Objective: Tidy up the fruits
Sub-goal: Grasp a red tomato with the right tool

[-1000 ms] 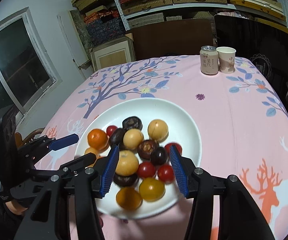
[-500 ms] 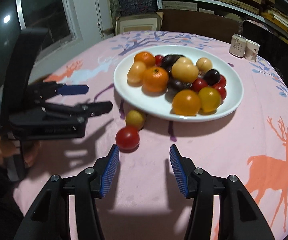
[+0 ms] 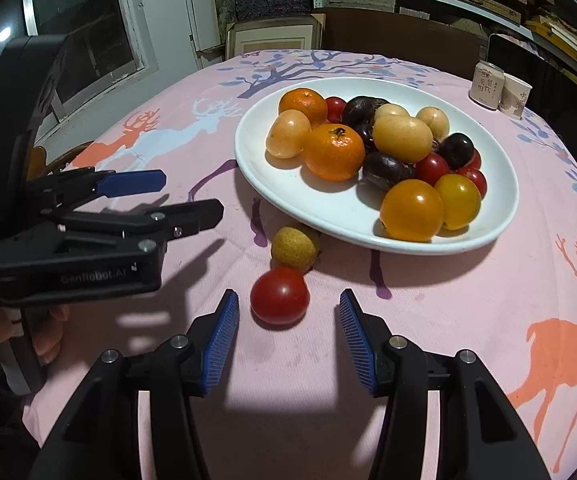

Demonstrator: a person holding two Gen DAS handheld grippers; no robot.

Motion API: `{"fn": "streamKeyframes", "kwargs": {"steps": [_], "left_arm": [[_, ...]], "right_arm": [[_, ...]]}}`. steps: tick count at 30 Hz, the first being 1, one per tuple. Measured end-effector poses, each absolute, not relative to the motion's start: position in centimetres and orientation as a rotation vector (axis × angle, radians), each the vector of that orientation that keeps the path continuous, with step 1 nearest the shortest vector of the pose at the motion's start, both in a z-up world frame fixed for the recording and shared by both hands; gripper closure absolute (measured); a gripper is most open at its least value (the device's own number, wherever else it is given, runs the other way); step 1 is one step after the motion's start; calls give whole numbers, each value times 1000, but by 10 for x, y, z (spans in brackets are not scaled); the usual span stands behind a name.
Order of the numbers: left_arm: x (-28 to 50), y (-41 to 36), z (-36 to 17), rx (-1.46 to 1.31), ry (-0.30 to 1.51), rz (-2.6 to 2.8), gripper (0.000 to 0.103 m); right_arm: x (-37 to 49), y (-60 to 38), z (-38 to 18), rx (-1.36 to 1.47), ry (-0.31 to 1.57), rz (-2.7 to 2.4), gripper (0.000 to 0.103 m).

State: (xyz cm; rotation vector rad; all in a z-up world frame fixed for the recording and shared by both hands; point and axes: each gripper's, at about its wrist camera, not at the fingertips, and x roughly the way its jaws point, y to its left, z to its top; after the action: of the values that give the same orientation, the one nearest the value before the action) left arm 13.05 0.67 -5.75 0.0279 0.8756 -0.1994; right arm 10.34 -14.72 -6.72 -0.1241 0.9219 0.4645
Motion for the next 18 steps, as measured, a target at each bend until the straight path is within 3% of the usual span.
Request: {"fn": "streamKeyframes", "kwargs": {"steps": [3, 18], "left_arm": [[131, 6, -58, 29, 875, -200, 29], [130, -61, -54, 171, 885, -289, 28]], "right_arm": [[110, -144, -69, -125, 927, 460, 73], [79, -230, -54, 91, 866, 314, 73]]}}
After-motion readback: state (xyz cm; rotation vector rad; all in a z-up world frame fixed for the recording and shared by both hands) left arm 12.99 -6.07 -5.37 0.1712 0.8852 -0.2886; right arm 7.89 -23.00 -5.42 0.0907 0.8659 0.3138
